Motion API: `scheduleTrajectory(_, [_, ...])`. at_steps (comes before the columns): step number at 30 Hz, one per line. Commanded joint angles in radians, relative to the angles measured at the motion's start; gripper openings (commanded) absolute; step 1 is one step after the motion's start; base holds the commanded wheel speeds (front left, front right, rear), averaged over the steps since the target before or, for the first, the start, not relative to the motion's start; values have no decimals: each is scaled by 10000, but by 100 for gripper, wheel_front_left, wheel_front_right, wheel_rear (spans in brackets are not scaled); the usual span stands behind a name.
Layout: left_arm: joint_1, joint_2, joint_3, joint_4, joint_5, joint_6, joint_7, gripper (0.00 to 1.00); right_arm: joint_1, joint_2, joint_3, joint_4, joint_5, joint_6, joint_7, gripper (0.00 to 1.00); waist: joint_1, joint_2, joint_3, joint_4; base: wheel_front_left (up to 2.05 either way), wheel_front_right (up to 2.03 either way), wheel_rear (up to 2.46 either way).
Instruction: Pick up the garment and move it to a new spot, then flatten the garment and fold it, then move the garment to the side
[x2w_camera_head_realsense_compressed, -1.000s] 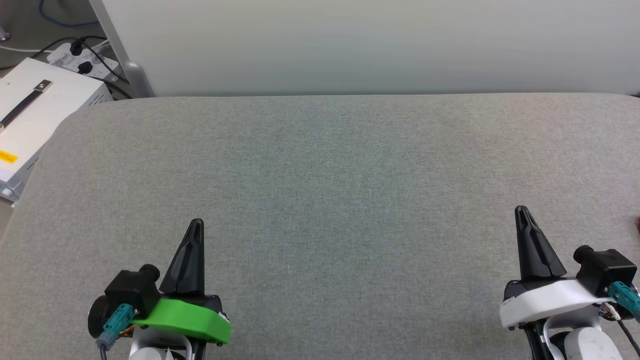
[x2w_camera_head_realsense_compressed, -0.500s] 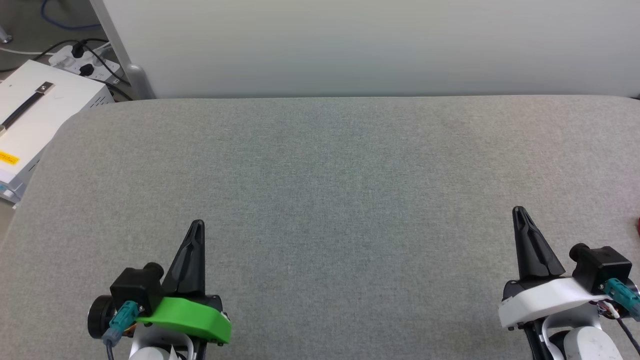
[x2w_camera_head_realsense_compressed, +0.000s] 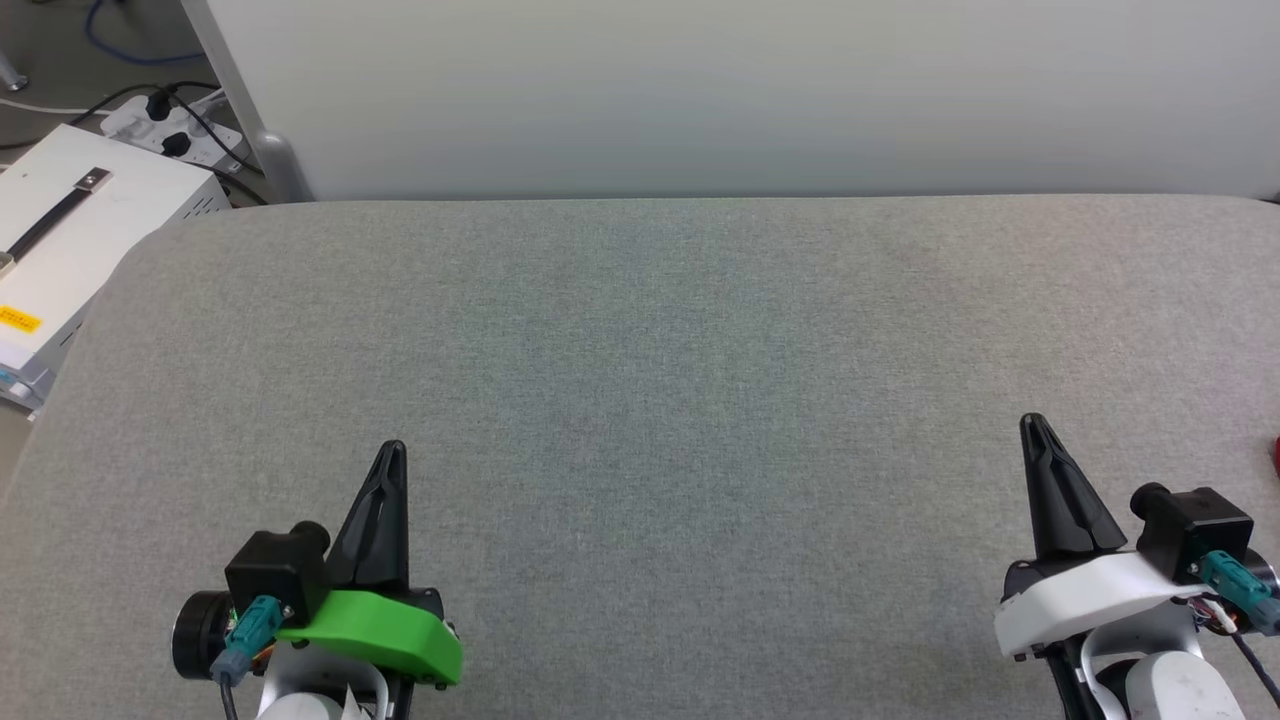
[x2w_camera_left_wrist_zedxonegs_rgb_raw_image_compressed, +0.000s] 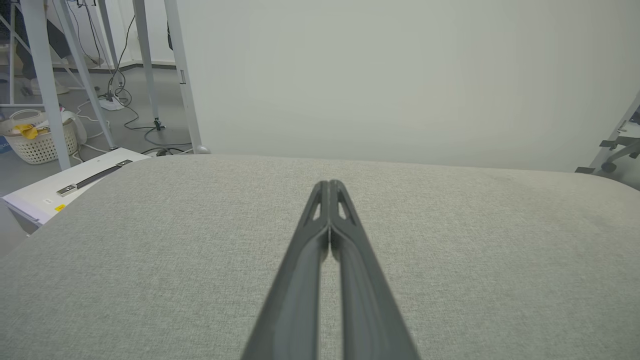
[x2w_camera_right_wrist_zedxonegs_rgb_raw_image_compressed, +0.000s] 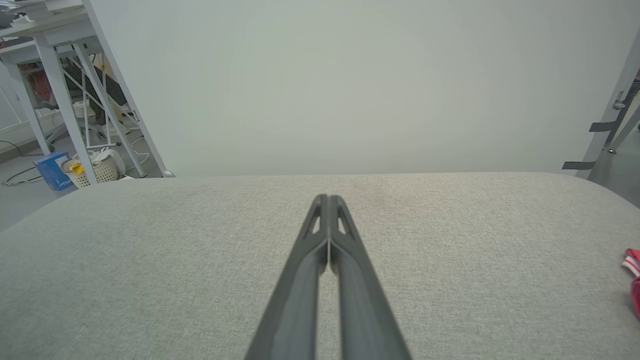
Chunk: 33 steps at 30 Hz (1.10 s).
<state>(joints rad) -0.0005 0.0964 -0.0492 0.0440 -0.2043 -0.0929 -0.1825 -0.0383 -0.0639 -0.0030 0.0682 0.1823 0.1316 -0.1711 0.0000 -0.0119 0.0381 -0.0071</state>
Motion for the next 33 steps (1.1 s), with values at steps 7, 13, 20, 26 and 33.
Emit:
scheduleTrajectory(7, [2,-80,88,-92,302,119,206,0,138,36,6,-110,-246,-3,173,0,0,43,-32,6,0,0,0])
scheduleTrajectory(13, [2,-108,118,-118,432,179,326,0,156,44,8,-153,-363,-4,287,0,0,48,-58,11,0,0,0])
scheduleTrajectory(20, [2,-142,153,-148,585,250,468,0,178,53,10,-203,-502,-4,423,0,0,55,-89,17,0,0,0])
scheduleTrajectory(26, [3,-179,193,-183,757,330,628,0,202,63,12,-259,-658,-5,574,0,0,63,-123,23,0,0,0])
scheduleTrajectory(33, [3,-213,229,-213,910,402,771,0,224,72,14,-310,-797,-5,710,0,0,69,-154,29,0,0,0])
